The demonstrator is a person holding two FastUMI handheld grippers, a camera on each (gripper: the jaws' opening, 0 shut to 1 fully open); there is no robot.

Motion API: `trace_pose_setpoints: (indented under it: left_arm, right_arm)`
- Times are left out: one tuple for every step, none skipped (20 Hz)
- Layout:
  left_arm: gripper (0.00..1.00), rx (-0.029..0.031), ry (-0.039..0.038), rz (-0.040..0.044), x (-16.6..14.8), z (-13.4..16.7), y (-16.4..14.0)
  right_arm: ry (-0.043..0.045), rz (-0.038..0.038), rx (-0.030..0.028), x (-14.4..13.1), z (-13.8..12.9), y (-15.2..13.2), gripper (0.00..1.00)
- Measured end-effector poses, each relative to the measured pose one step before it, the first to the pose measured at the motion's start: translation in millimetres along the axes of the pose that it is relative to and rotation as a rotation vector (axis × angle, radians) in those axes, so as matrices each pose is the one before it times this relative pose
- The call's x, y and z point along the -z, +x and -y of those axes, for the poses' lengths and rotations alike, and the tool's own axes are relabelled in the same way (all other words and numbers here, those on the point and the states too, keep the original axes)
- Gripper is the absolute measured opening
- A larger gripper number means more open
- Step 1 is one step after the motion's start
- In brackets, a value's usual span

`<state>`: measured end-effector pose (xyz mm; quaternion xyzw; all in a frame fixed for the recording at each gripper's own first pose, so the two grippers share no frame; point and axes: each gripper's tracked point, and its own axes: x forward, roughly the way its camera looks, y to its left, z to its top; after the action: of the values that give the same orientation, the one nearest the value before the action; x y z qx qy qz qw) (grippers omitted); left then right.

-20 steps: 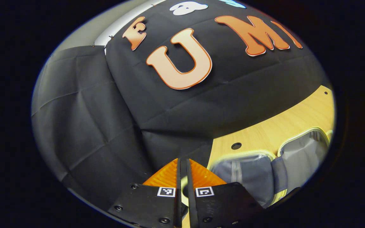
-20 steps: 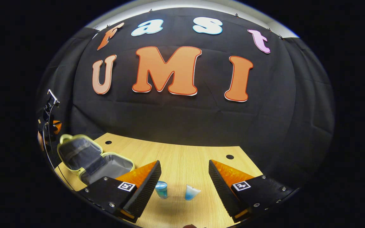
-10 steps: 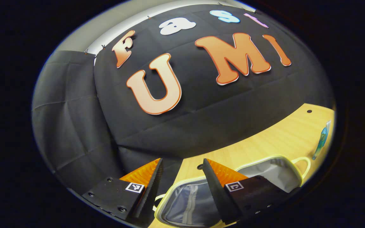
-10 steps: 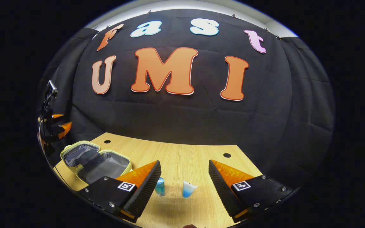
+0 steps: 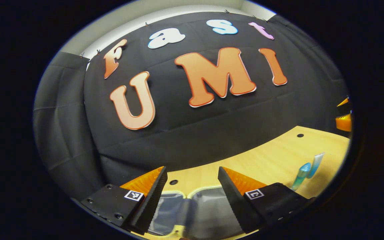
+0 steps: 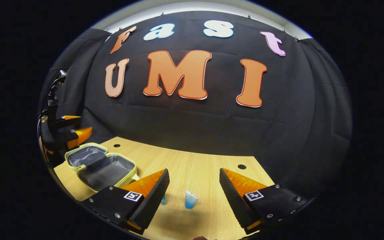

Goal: First open the suitcase, pack the skin care products into it, and then close the suitcase.

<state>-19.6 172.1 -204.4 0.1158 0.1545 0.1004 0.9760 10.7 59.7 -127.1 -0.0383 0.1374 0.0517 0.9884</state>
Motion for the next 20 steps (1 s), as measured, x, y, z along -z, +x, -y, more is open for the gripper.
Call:
trace_pose_setpoints:
  left_arm:
    - [0.95,0.02683,-0.01139,-0.00138,0.82,21.41,-2.53]
    - [0.95,0.02407,-0.00234,-0.00108,-0.57,19.45,-1.58]
    - [0.95,0.01030,-0.00141,-0.00715,2.92,14.95,-1.45]
    - [0.95,0.02002,-0.01490,-0.00643,4.24,16.19,-1.77]
    - [0.95,0.02524,-0.01874,-0.00679,4.53,14.81,-1.51]
    - [0.95,0.02278,-0.01581,-0.00935,4.58,16.62,1.62]
    - [0.95,0.02185,-0.01117,-0.00325,6.05,17.76,0.13]
    - [0.95,0.01857,-0.00216,-0.00158,4.16,13.43,-6.37]
    - [0.95,0.02371,-0.00490,0.00114,4.72,16.30,0.92]
    - [0.95,0.02289,-0.00872,-0.00490,6.66,14.49,1.94]
    - [0.95,0.02518,-0.01346,-0.00209,7.48,14.89,3.41]
    - [0.95,0.01753,-0.01113,-0.00640,7.65,12.17,3.60]
    - [0.96,0.01921,-0.01008,-0.00994,9.19,13.42,4.46]
    - [0.96,0.01288,-0.00616,-0.00334,5.72,8.92,4.40]
    - [0.96,0.01352,-0.00425,-0.00202,5.20,8.80,4.98]
    - [0.96,0.01329,-0.00238,-0.00204,5.89,8.32,4.55]
    - [0.96,0.00657,-0.00256,-0.00581,5.79,5.83,4.46]
    - [0.95,0.01349,-0.01032,-0.01164,8.48,5.16,3.12]
    - [0.96,0.00841,-0.01091,-0.01358,8.11,4.22,3.96]
    - [0.96,0.01191,-0.00851,-0.00964,6.18,4.26,4.61]
  right_arm:
    - [0.00472,-0.00415,-0.00726,3.10,4.04,2.37,0.96]
    - [0.00319,-0.00637,-0.01158,5.06,3.23,1.26,0.96]
    - [-0.00275,-0.00692,-0.00754,3.55,3.24,0.04,0.96]
    - [-0.00470,-0.00182,-0.01094,3.70,3.47,-0.40,0.96]
    - [-0.00795,-0.00326,-0.00536,3.86,3.18,0.20,0.96]
    - [-0.00622,-0.00765,-0.00608,4.55,4.27,1.34,0.96]
    - [-0.00497,-0.00405,-0.00252,3.94,3.98,-0.27,0.96]
    - [-0.00389,-0.00086,-0.00010,3.99,2.99,-0.89,0.96]
    - [-0.00178,-0.00050,-0.00137,3.64,2.66,0.08,0.96]
    - [-0.00196,-0.00112,0.00007,4.08,1.92,0.24,0.96]
    - [-0.00152,0.00158,-0.00296,2.18,0.43,2.16,0.96]
    - [-0.00368,-0.00027,0.00243,2.50,1.29,1.34,0.96]
    - [-0.00092,-0.00019,0.00051,2.71,1.70,0.77,0.96]
    - [0.00000,0.00029,0.00454,5.84,4.85,-2.78,0.96]
    - [0.00213,0.00284,0.00198,5.18,5.15,-3.79,0.96]
    - [0.00087,0.00073,0.00093,5.78,3.13,-3.07,0.96]
    - [-0.00028,0.00059,0.00225,3.94,1.79,0.80,0.96]
    - [-0.00071,-0.00330,0.00192,2.30,-0.35,2.90,0.96]
    - [-0.00054,-0.00371,0.00407,3.12,0.16,2.10,0.96]
    - [0.00203,0.00115,0.00171,2.74,0.26,1.17,0.96]
